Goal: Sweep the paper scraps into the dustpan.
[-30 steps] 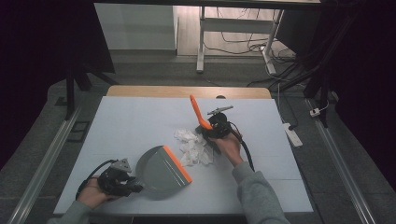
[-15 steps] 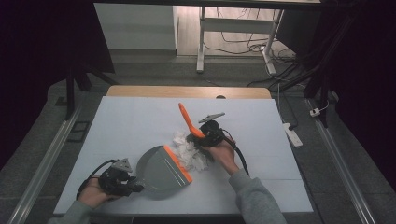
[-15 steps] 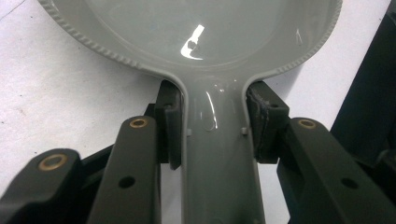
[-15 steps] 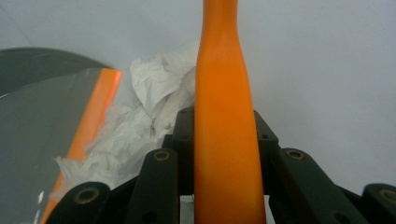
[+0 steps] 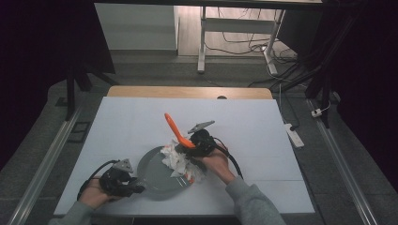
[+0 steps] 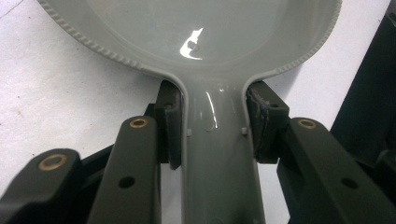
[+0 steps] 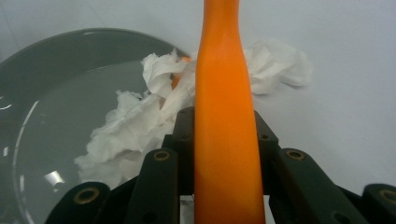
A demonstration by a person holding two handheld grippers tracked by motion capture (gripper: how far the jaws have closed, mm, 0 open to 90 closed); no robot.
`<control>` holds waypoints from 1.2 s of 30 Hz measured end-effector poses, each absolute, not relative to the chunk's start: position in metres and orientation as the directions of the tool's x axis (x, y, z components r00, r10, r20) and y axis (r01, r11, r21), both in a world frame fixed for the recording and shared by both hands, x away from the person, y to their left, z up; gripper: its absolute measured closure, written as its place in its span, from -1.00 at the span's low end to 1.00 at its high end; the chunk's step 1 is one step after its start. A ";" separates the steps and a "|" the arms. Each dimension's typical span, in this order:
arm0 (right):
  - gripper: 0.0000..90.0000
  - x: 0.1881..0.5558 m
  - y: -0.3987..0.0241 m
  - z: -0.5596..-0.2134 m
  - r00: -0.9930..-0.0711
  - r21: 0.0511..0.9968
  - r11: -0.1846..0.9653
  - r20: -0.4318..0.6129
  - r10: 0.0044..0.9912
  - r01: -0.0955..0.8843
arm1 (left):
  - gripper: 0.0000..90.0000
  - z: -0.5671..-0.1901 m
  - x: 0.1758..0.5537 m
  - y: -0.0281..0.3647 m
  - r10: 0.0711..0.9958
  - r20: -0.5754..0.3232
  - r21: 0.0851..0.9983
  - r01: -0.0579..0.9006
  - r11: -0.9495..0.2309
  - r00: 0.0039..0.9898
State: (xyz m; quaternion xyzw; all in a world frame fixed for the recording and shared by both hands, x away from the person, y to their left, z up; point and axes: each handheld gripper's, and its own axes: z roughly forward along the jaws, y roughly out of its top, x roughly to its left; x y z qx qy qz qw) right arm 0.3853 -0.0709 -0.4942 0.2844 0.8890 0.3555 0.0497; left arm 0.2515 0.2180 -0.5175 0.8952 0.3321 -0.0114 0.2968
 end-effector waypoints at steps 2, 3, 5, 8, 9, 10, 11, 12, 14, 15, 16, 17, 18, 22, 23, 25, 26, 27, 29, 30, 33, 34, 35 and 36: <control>0.56 0.382 -0.068 -0.494 -0.841 0.659 0.593 0.115 0.528 0.463 | 0.37 -0.517 0.252 0.218 0.586 -0.217 0.523 0.600 -0.606 0.781; 0.56 0.380 -0.067 -0.493 -0.844 0.660 0.595 0.116 0.524 0.460 | 0.37 -0.517 0.252 0.218 0.586 -0.217 0.523 0.600 -0.606 0.781; 0.56 0.377 -0.065 -0.492 -0.852 0.659 0.600 0.121 0.509 0.452 | 0.37 -0.517 0.252 0.218 0.586 -0.217 0.523 0.600 -0.605 0.781; 0.56 0.373 -0.067 -0.484 -0.860 0.676 0.598 0.109 0.498 0.432 | 0.37 -0.518 0.252 0.218 0.586 -0.217 0.522 0.599 -0.607 0.781; 0.56 0.373 -0.069 -0.480 -0.859 0.685 0.589 0.108 0.500 0.429 | 0.37 -0.518 0.252 0.218 0.586 -0.217 0.522 0.600 -0.606 0.781; 0.56 0.374 -0.072 -0.476 -0.856 0.694 0.578 0.108 0.506 0.429 | 0.37 -0.518 0.252 0.218 0.586 -0.217 0.523 0.600 -0.605 0.781; 0.56 0.375 -0.076 -0.472 -0.850 0.703 0.566 0.107 0.515 0.431 | 0.37 -0.518 0.252 0.218 0.586 -0.217 0.523 0.600 -0.605 0.780; 0.56 0.377 -0.080 -0.468 -0.846 0.710 0.557 0.102 0.523 0.430 | 0.37 -0.518 0.252 0.218 0.586 -0.218 0.523 0.600 -0.605 0.780; 0.56 0.380 -0.086 -0.462 -0.835 0.718 0.545 0.090 0.543 0.432 | 0.37 -0.517 0.252 0.218 0.586 -0.218 0.523 0.600 -0.605 0.780; 0.56 0.382 -0.090 -0.460 -0.829 0.724 0.537 0.085 0.553 0.432 | 0.37 -0.518 0.252 0.218 0.586 -0.218 0.522 0.601 -0.605 0.780; 0.56 0.385 -0.093 -0.458 -0.823 0.730 0.528 0.082 0.562 0.433 | 0.37 -0.518 0.252 0.218 0.586 -0.218 0.523 0.601 -0.605 0.780; 0.56 0.388 -0.096 -0.456 -0.816 0.734 0.520 0.082 0.572 0.438 | 0.37 -0.518 0.252 0.218 0.586 -0.219 0.522 0.601 -0.605 0.780; 0.56 0.391 -0.098 -0.455 -0.809 0.737 0.511 0.083 0.581 0.443 | 0.37 -0.518 0.252 0.218 0.586 -0.218 0.522 0.601 -0.605 0.780; 0.56 0.401 -0.105 -0.456 -0.785 0.743 0.487 0.083 0.614 0.459 | 0.37 -0.518 0.252 0.218 0.587 -0.219 0.524 0.602 -0.603 0.779; 0.56 0.403 -0.106 -0.457 -0.782 0.744 0.484 0.081 0.618 0.460 | 0.37 -0.518 0.252 0.218 0.587 -0.219 0.524 0.602 -0.603 0.779; 0.56 0.408 -0.107 -0.458 -0.775 0.747 0.475 0.085 0.626 0.465 | 0.37 -0.518 0.252 0.218 0.587 -0.219 0.523 0.602 -0.604 0.779; 0.56 0.409 -0.107 -0.458 -0.772 0.747 0.474 0.082 0.630 0.466 | 0.37 -0.518 0.252 0.218 0.586 -0.219 0.522 0.602 -0.605 0.780; 0.56 0.411 -0.106 -0.459 -0.770 0.746 0.474 0.081 0.633 0.468 | 0.37 -0.517 0.252 0.218 0.587 -0.220 0.522 0.602 -0.604 0.780; 0.56 0.416 -0.106 -0.460 -0.767 0.746 0.475 0.074 0.637 0.467 | 0.37 -0.517 0.252 0.218 0.587 -0.219 0.522 0.602 -0.605 0.780; 0.56 0.419 -0.105 -0.460 -0.766 0.747 0.473 0.074 0.638 0.466 | 0.37 -0.517 0.252 0.218 0.587 -0.220 0.522 0.602 -0.604 0.779; 0.56 0.426 -0.102 -0.462 -0.760 0.748 0.471 0.068 0.646 0.468 | 0.37 -0.518 0.252 0.218 0.587 -0.220 0.522 0.602 -0.604 0.779; 0.56 0.429 -0.101 -0.462 -0.760 0.745 0.476 0.063 0.647 0.467 | 0.37 -0.518 0.252 0.218 0.587 -0.220 0.522 0.602 -0.604 0.779; 0.56 0.431 -0.099 -0.463 -0.758 0.747 0.476 0.058 0.650 0.465 | 0.37 -0.518 0.252 0.218 0.587 -0.221 0.523 0.602 -0.603 0.779; 0.56 0.434 -0.098 -0.463 -0.756 0.745 0.474 0.061 0.652 0.469 | 0.37 -0.518 0.252 0.219 0.587 -0.221 0.524 0.602 -0.602 0.779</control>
